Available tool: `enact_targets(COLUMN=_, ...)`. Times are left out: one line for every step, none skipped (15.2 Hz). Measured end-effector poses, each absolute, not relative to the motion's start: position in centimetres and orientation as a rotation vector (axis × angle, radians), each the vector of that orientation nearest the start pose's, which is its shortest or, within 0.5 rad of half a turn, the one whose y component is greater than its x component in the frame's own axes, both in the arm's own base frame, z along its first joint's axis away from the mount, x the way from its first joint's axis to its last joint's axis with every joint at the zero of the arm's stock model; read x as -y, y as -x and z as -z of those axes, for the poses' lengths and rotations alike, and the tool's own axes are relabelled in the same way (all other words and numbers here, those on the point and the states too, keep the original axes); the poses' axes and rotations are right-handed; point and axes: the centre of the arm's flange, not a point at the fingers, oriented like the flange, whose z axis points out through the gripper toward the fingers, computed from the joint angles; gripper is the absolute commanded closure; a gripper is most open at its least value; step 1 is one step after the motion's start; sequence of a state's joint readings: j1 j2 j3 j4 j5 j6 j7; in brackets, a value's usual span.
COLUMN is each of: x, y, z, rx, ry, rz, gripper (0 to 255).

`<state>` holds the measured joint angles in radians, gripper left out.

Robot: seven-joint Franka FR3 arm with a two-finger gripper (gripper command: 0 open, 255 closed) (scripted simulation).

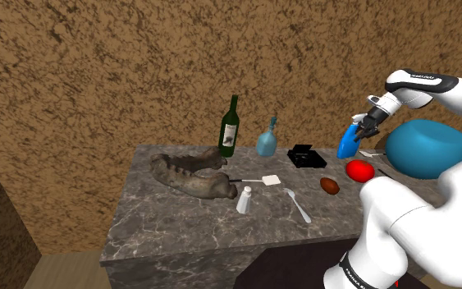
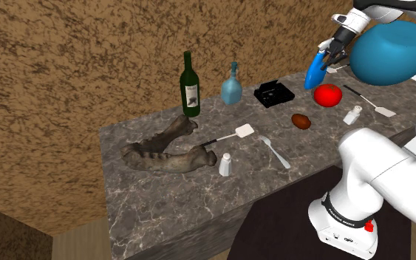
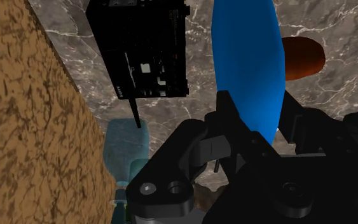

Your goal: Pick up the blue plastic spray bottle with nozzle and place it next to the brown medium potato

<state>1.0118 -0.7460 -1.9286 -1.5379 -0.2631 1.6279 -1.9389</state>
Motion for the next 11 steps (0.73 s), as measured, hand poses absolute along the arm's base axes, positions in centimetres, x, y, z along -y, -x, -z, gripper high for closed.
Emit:
enact_targets(x=59.3, y=-23.7, z=-41.0, rx=1.403, ry=2.483, rz=0.592, gripper=255)
enact_targets(x=59.2, y=-23.7, z=-40.4, rx=1.402, ry=2.483, rz=0.592, gripper=255)
enact_targets(x=59.2, y=-23.7, z=-39.9, rx=1.403, ry=2.483, rz=0.592, gripper=255)
enact_targets(x=59.3, y=-23.8, z=-39.4, rx=1.403, ry=2.483, rz=0.592, gripper=255)
enact_targets(x=59.3, y=-23.8, z=-39.0, rx=1.403, ry=2.483, rz=0.592, gripper=255)
enact_targets(x=59.4, y=-23.8, z=-38.4, rx=1.403, ry=2.484, rz=0.591, gripper=255)
enact_targets(x=59.3, y=-23.7, z=-37.9, rx=1.403, ry=2.483, rz=0.592, gripper=255)
enact_targets(x=59.3, y=-23.6, z=-37.4, rx=1.403, ry=2.483, rz=0.592, gripper=255)
enact_targets(x=59.3, y=-23.7, z=-36.9, rx=1.403, ry=2.484, rz=0.592, gripper=255)
enact_targets(x=59.2, y=-23.8, z=-36.6, rx=1.409, ry=2.482, rz=0.596, gripper=255)
enact_targets(x=59.1, y=-24.0, z=-36.2, rx=1.412, ry=2.481, rz=0.602, gripper=255)
